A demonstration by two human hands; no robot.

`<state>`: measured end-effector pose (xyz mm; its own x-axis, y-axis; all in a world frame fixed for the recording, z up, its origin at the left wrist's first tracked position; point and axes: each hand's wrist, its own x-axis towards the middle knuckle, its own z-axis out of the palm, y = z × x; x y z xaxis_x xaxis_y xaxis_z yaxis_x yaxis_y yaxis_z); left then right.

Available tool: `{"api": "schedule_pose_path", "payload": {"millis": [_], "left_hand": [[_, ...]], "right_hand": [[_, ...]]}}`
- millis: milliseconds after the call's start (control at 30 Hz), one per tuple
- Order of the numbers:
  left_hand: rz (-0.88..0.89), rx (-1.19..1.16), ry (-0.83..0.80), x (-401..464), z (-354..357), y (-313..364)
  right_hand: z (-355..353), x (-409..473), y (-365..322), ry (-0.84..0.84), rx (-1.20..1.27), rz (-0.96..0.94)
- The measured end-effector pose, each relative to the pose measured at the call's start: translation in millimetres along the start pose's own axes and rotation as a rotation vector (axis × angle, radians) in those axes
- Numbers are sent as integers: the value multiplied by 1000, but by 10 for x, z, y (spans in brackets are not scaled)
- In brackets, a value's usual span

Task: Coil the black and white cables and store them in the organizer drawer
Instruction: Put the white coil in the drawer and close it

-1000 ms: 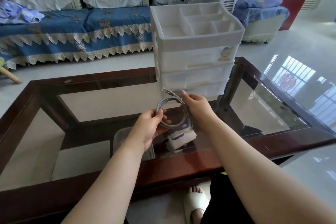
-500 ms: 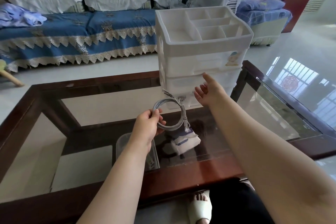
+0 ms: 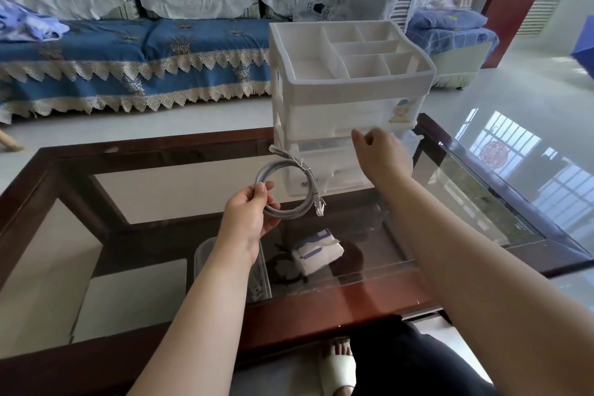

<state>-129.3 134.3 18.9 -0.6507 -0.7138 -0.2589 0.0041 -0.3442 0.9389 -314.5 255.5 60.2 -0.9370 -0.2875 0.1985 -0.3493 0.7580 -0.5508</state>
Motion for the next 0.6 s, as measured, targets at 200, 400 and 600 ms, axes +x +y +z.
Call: {"api": "schedule_pose_path", "payload": {"millis": [200,400,600], "left_hand": [[13,-27,-30,-25,33,5],[-4,-24,-52,-56,21,29],[8,39,-87,-108,25,76]], "right_hand": [[-56,280,-2,-197,-428,-223],[-146,423,12,-348,-368,-216],[-266,450,66,-577,-209,-171]]}}
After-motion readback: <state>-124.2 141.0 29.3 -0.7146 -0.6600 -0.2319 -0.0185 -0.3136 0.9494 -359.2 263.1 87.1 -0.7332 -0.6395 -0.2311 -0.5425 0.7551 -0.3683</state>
